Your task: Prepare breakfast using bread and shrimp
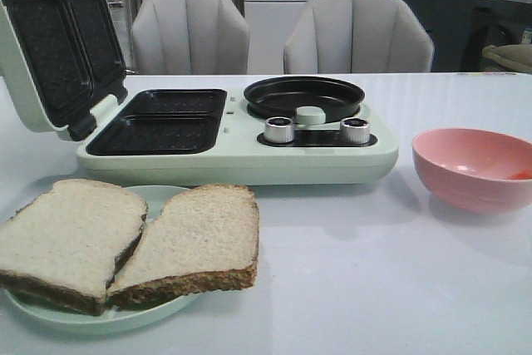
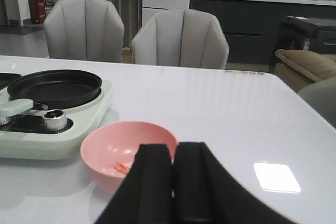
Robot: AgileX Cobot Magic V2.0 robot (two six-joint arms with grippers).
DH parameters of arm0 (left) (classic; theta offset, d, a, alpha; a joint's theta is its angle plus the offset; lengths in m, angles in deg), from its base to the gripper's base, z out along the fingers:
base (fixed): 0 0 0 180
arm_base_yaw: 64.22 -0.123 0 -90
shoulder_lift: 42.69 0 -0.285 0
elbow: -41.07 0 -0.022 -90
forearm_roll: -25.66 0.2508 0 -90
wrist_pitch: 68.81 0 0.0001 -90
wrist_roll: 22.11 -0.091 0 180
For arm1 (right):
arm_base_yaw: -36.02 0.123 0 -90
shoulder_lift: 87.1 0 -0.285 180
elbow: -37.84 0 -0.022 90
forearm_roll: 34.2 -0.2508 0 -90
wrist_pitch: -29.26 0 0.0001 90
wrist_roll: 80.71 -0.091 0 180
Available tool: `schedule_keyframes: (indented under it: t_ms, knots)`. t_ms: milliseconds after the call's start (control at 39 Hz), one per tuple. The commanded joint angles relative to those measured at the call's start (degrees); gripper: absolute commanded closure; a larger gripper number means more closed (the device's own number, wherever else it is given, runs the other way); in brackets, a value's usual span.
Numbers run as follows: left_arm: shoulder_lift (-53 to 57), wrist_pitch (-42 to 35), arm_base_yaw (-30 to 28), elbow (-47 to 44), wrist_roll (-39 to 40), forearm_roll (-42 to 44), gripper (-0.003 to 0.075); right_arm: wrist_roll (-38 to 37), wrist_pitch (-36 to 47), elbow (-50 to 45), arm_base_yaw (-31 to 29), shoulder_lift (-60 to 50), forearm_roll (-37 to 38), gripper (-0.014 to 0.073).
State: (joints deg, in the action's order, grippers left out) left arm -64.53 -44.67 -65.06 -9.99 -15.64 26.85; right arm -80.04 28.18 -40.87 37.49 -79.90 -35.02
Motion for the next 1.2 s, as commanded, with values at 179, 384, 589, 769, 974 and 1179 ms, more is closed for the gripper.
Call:
schedule_keyframes:
  t_ms: [179,384,589,769,974,1179]
  knots:
    - [-6.32,-2.63,0.37,2.12,0.12,-1.19,0.0606,0.22,4.49,0.95,-0.18,-1.26,0.82,0.0452]
    - [-6.87,-3.33,0.37,2.12,0.12,-1.19,0.0606,0.22,4.49,0.95,-0.18,-1.26,0.82,0.0452]
    - [-6.87,-3.91,0.37,2.12,0.12,-1.19,0.0606,0.22,4.49,0.95,-0.18,-1.26,0.82,0.0452]
    - [-6.87,-4.24,0.37,2.12,0.02,-1.19,0.0487,0.22,4.49,0.95,-0.18,-1.26,0.82,0.0452]
    - [-6.92,-4.24,0.37,2.12,0.02,-0.07,0.0124,0.22,4.49,0.95,-0.18,-1.26,0.82,0.0452]
    - [-8.02,-3.26,0.78,2.12,-1.07,1.73,0.0095,0.22,4.49,0.95,-0.18,-1.26,0.82,0.0452]
